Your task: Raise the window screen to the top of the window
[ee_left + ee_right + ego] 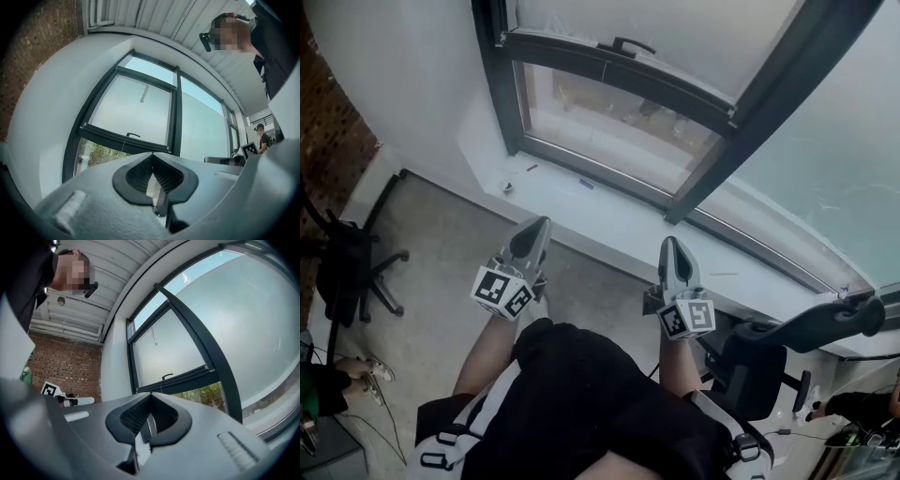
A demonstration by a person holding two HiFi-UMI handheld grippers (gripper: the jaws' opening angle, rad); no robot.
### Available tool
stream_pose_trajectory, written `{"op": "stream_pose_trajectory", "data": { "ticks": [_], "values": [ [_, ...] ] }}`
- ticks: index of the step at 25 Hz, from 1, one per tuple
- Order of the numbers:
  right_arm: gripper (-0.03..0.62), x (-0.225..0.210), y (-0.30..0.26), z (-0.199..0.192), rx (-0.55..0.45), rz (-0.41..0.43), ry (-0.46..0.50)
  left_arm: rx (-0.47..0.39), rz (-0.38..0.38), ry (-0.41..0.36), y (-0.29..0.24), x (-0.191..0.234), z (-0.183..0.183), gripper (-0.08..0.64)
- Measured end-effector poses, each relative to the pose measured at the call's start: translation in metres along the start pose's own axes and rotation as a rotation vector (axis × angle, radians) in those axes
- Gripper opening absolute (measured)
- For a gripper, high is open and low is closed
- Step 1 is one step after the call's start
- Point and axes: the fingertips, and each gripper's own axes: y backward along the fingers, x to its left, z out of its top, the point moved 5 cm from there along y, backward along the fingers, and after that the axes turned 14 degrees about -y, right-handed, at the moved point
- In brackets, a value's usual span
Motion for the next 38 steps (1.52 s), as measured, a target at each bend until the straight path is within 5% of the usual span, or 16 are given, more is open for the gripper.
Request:
{"op": "stream_pose_trajectory", "data": {
  "ticks": [17, 20, 28, 34, 38],
  "values": [
    [0.003, 0.102, -0.166, -0.060, 0.003, 0.029, 0.034, -0.053, 0.050, -0.027, -0.012, 0.201, 0.000, 0.003],
    [0.003, 0.099, -0.171, -0.056, 0.015, -0.014, 0.075, -0.061, 0.065, -0.012, -0.024, 0.212, -0.004, 0.003],
    [0.002, 0.053, -0.189, -0.049, 0.009, -0.084, 0.075, -0.045, -0.048, 0.034, -0.066, 0.213, -0.017, 0.003],
    [0.003, 0.017, -0.253, -0.053, 0.012, -0.033, 0.033, -0.016, 0.111, -0.024, -0.088, 0.247, -0.020, 0.003],
    [0.003, 0.016, -0.306, -0.040, -0.024, 0.061, 0.049, -0.059, 0.127, -0.063, -0.119, 0.268, -0.009, 0.003]
  ]
}}
